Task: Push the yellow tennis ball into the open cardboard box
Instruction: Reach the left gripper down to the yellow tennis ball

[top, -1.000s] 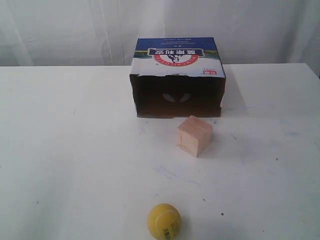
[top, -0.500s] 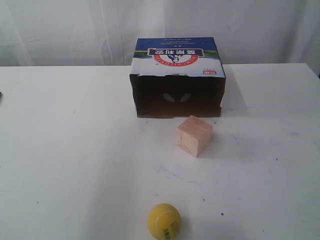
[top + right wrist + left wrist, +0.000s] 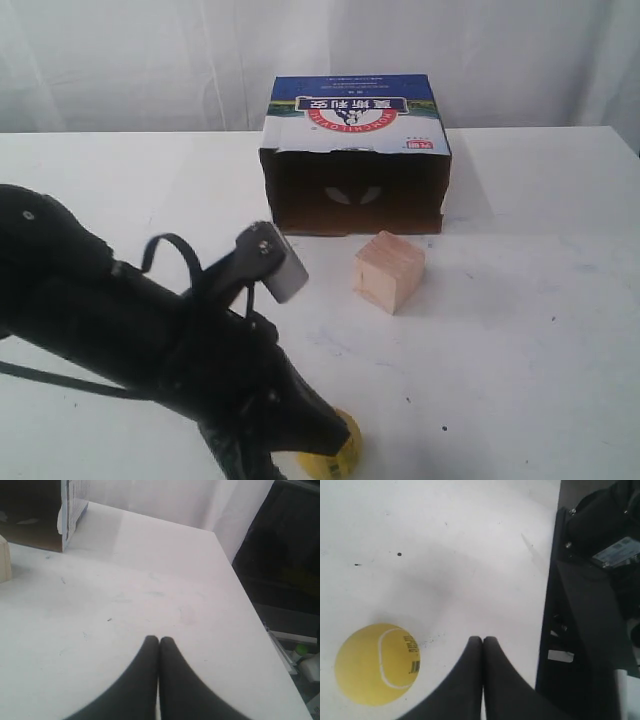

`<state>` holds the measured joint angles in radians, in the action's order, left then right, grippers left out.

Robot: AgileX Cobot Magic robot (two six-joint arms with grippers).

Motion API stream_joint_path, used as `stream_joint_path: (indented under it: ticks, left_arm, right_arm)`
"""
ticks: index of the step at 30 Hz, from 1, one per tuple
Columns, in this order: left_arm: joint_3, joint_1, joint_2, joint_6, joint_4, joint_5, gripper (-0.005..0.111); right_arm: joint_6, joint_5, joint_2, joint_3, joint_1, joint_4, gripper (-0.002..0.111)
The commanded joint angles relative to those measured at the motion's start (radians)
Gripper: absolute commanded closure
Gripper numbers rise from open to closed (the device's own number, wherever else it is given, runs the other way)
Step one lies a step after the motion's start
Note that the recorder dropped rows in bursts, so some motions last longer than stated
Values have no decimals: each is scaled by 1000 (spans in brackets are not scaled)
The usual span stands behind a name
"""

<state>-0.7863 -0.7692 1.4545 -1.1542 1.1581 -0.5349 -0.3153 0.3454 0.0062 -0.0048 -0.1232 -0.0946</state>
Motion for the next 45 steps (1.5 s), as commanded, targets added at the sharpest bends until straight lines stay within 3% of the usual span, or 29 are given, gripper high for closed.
stream_joint_path:
  ticks: [1,14,22,28,37,45]
  left_arm:
    - [8,-61,61,-33,21,72,107]
    - [8,-64,194,-80,21,104,107]
    - [8,-64,198,-80,23,255,107]
    - [8,-64,198,-83,23,289,107]
    - [6,-64,198,-83,18,528,107]
    - [4,-64,198,-81,15,648,107]
  right_arm:
    - [5,-3,-6,5,-5,0,108]
    - [5,-3,-6,5,-5,0,108]
    - [5,-3,-6,5,-5,0,108]
    - [5,-3,-6,5,-5,0,108]
    - [5,-3,-6,5,-5,0,108]
    - [24,-3,-6,5,-5,0,108]
